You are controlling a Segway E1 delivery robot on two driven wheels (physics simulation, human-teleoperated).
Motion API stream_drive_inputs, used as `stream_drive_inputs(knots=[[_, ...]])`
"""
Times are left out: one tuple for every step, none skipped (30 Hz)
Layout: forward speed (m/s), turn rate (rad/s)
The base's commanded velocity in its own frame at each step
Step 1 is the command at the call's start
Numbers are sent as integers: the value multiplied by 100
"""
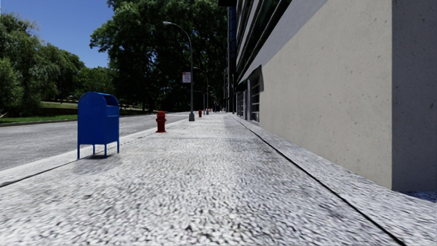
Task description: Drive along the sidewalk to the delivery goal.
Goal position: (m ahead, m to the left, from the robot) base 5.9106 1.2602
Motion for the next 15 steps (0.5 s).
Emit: stream_drive_inputs(knots=[[185, 0], [180, 0], [174, 0], [170, 0], [165, 0], [159, 8], [154, 30], [149, 43], [149, 43], [143, 47], [126, 50], [122, 34], [118, 15], [113, 9], [110, 8]])
